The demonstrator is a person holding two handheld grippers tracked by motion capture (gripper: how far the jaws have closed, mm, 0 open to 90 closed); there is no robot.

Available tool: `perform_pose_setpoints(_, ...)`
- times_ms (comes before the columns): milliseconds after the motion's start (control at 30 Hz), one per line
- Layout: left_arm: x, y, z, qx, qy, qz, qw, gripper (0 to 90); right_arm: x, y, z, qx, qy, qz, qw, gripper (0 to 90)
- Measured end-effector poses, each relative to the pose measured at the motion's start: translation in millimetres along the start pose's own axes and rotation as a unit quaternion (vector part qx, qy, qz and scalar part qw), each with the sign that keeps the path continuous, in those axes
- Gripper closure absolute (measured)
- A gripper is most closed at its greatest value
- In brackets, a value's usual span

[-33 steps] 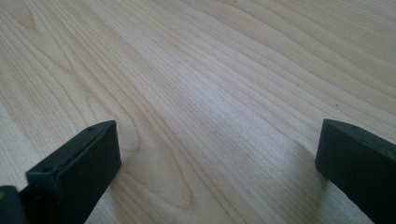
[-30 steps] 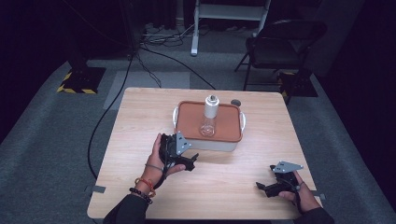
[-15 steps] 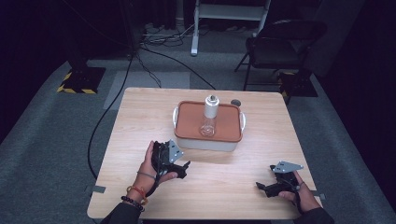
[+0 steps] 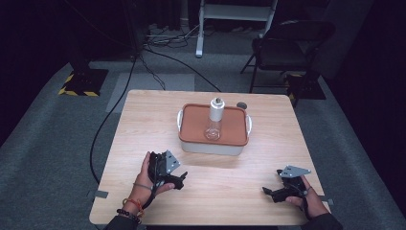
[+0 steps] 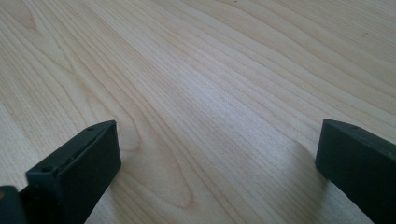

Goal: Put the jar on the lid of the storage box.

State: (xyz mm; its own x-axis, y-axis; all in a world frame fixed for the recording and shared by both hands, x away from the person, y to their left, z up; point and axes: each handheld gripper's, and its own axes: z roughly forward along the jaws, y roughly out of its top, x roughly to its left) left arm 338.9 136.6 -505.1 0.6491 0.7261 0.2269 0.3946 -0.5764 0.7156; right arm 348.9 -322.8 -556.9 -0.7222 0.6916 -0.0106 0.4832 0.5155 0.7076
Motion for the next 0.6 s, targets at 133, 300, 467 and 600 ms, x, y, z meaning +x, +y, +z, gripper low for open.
perform_pose_setpoints(133,-0.1,-5.9,0.7,0.007,0.001,-0.002,1.0000,2.7,0.0,0.0,0.0,0.000,0.000,0.000,1.0000,0.0)
perform_pose_setpoints(300,0.1,-12.1,0.4,0.015,0.002,-0.004,0.9999,2.7,0.0,0.0,0.0,0.000,0.000,0.000,1.0000,0.0)
perform_pose_setpoints(467,0.4,-19.2,0.4,0.023,0.002,-0.004,0.9997,2.7,0.0,0.0,0.0,0.000,0.000,0.000,1.0000,0.0)
perform_pose_setpoints(600,0.2,-25.1,1.0,0.028,-0.001,-0.007,0.9996,2.7,0.0,0.0,0.0,0.000,0.000,0.000,1.0000,0.0)
